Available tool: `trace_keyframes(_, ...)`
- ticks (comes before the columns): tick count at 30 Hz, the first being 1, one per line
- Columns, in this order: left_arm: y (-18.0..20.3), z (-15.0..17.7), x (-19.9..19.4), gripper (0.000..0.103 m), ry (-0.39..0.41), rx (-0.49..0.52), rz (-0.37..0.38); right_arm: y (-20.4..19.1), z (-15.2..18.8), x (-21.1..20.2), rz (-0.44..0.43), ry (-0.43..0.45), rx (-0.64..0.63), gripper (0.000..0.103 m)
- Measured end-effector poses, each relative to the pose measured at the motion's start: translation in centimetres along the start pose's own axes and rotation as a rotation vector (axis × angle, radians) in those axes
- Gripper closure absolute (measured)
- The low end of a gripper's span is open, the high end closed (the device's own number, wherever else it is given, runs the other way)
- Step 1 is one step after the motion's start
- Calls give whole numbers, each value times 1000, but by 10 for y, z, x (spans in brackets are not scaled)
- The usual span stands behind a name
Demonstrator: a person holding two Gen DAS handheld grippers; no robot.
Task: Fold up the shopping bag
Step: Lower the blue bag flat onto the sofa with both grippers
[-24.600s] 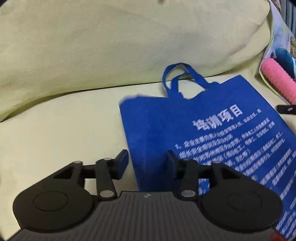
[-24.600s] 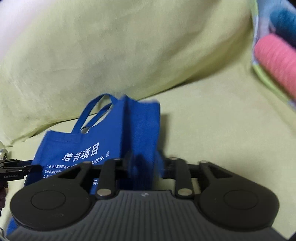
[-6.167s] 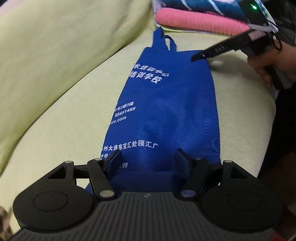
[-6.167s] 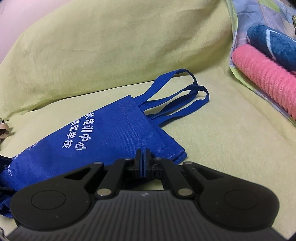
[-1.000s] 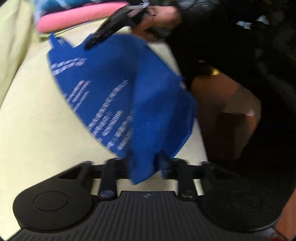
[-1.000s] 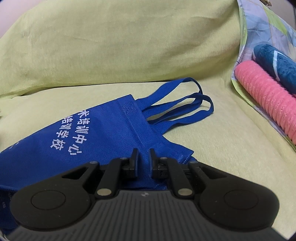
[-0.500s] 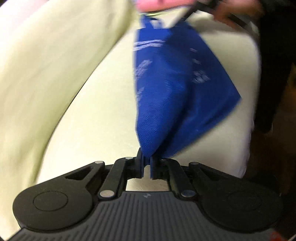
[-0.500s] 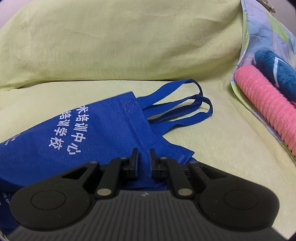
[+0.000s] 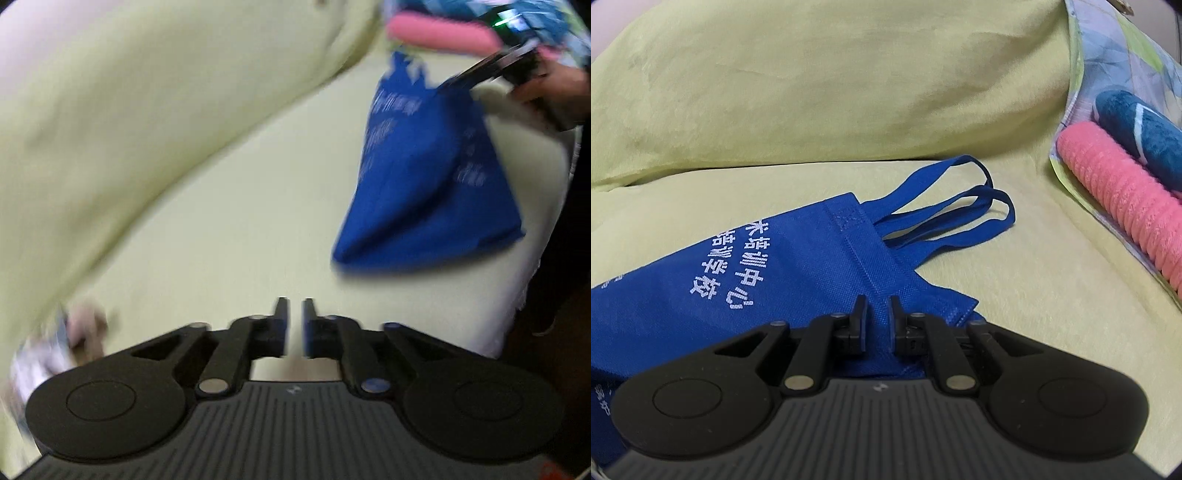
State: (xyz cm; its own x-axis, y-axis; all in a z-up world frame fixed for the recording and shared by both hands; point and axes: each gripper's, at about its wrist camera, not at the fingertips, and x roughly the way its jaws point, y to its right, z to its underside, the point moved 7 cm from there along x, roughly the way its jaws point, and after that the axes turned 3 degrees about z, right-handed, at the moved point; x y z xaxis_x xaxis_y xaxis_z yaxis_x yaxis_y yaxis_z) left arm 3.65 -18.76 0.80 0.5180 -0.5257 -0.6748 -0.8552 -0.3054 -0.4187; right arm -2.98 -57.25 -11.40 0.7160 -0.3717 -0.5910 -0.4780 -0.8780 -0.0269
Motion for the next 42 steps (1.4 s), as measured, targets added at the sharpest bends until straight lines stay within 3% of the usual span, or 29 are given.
trace_keyframes(4, 0, -48, 13, 71, 125, 71, 22, 0, 1, 0, 2, 2, -3, 96)
trace_keyframes(8, 16, -72, 45, 71, 150, 96, 217, -1, 1, 0, 5, 5, -12, 96)
trace_keyframes(10, 42, -58, 46, 72, 116, 185, 340, -1, 1, -1, 3, 5, -17, 96)
trace_keyframes(12, 68, -39, 41, 77, 83, 263, 389, 0, 1, -1, 0, 6, -16, 96)
trace_keyframes(15, 94, -23, 43, 80, 58, 285, 364, 0, 1, 0, -4, 9, -9, 96)
trace_keyframes(19, 93, -10, 45, 81, 60, 256, 336, -1, 1, 0, 0, 7, -14, 95)
trace_keyframes(21, 98, -14, 43, 89, 71, 328, 324, 0, 1, -1, -7, 8, -6, 95)
trace_keyframes(24, 108, -8, 37, 92, 81, 484, 288, 4, 1, -3, -31, 8, 42, 93)
trace_keyframes(26, 116, -8, 45, 92, 83, 571, 258, 7, 1, -3, -73, 5, 103, 81)
trace_keyframes(28, 122, -9, 51, 92, 79, 602, 244, 8, 1, -3, -100, 4, 135, 76)
trace_keyframes(33, 123, -12, 53, 93, 65, 591, 242, 6, 1, -5, -115, 5, 136, 72)
trace_keyframes(36, 124, -15, 56, 93, 50, 570, 226, -1, 3, -14, -109, 8, 92, 64)
trace_keyframes(38, 126, -17, 56, 93, 42, 558, 205, -7, 6, -23, -97, 15, 53, 50)
trace_keyframes(42, 130, -20, 58, 93, 30, 521, 169, -15, 17, -43, -63, 27, 38, 43)
